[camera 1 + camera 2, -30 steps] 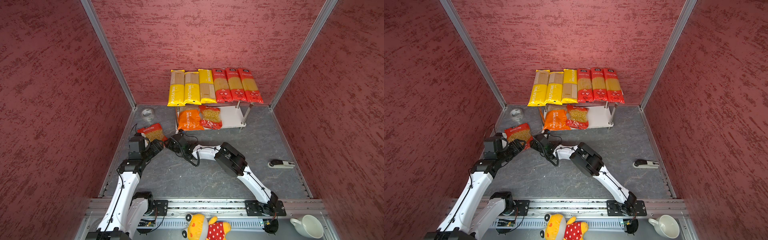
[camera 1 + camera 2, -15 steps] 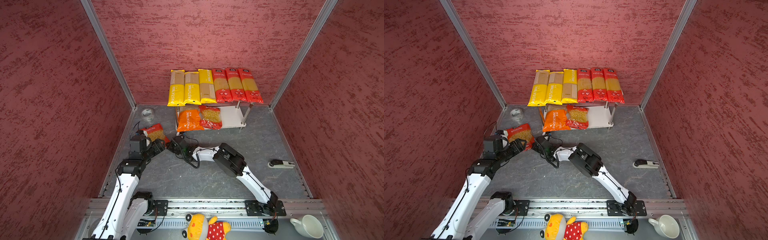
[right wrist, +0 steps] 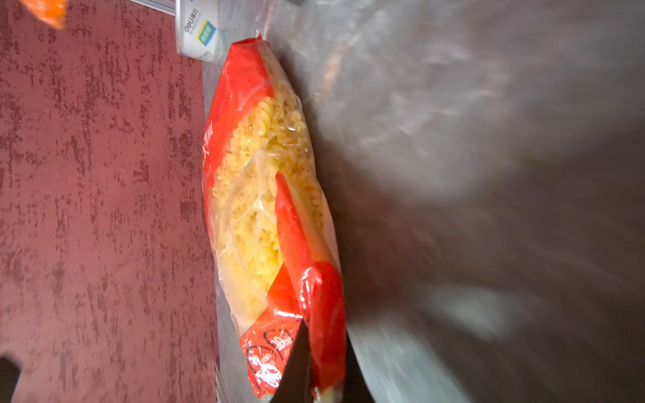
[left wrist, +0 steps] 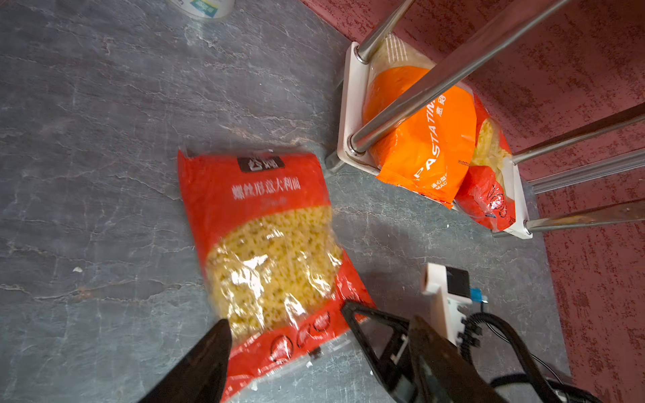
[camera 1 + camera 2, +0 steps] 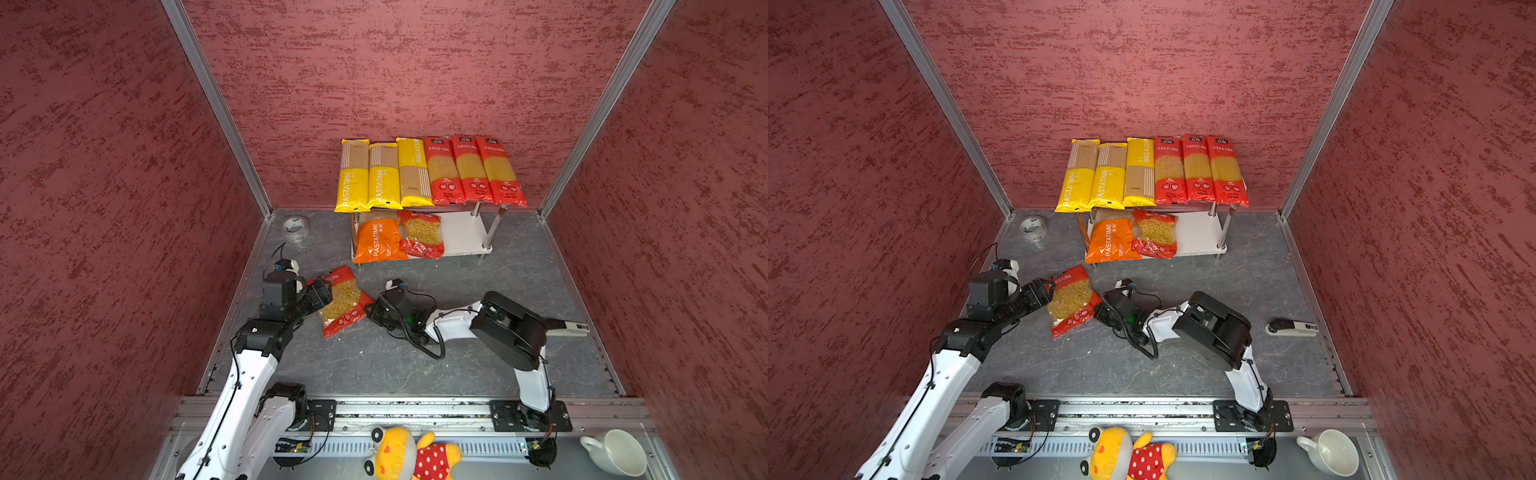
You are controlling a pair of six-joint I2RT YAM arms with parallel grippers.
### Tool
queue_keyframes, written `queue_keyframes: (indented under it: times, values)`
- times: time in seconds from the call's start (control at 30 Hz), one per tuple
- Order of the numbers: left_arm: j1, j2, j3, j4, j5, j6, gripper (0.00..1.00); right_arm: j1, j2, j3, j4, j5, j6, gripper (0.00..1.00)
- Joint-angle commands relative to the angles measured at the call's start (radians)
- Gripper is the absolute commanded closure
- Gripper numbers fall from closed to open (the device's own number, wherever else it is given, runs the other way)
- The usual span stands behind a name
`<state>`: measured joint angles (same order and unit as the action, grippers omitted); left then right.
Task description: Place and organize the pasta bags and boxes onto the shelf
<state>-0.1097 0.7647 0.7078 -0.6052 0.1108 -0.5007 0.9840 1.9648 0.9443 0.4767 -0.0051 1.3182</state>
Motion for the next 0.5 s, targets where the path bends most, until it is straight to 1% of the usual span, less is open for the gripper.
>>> queue_keyframes:
  times: [0.0, 0.07, 0.17, 0.27, 0.33, 0.37, 0.4, 0.43, 0.47]
  values:
    - [-0.029, 0.008, -0.025, 0.045, 0.000, -0.023, 0.20, -0.008, -0.113, -0.131, 0.040, -0.079, 0.076, 1.00]
    - [-0.047, 0.020, -0.038, 0.067, 0.006, -0.043, 0.20, -0.008, -0.187, -0.236, 0.041, -0.097, 0.111, 1.00]
    - [-0.079, 0.037, -0.061, 0.094, 0.015, -0.067, 0.21, -0.008, -0.332, -0.405, 0.004, -0.048, 0.150, 1.00]
    - [-0.111, 0.050, -0.090, 0.106, 0.017, -0.087, 0.20, 0.010, -0.482, -0.491, -0.137, 0.016, 0.154, 1.00]
    - [-0.136, 0.052, -0.115, 0.117, 0.015, -0.099, 0.21, 0.035, -0.546, -0.498, -0.240, 0.028, 0.144, 1.00]
    - [-0.151, 0.054, -0.129, 0.122, 0.016, -0.106, 0.20, 0.046, -0.568, -0.484, -0.302, 0.032, 0.121, 0.97]
    - [-0.167, 0.055, -0.141, 0.126, 0.015, -0.114, 0.20, 0.048, -0.584, -0.462, -0.371, 0.035, 0.084, 0.90]
    - [-0.183, 0.057, -0.149, 0.127, 0.010, -0.120, 0.20, 0.048, -0.600, -0.440, -0.443, 0.052, 0.052, 0.80]
    - [-0.201, 0.059, -0.156, 0.125, 0.006, -0.127, 0.20, 0.046, -0.623, -0.414, -0.524, 0.092, 0.010, 0.69]
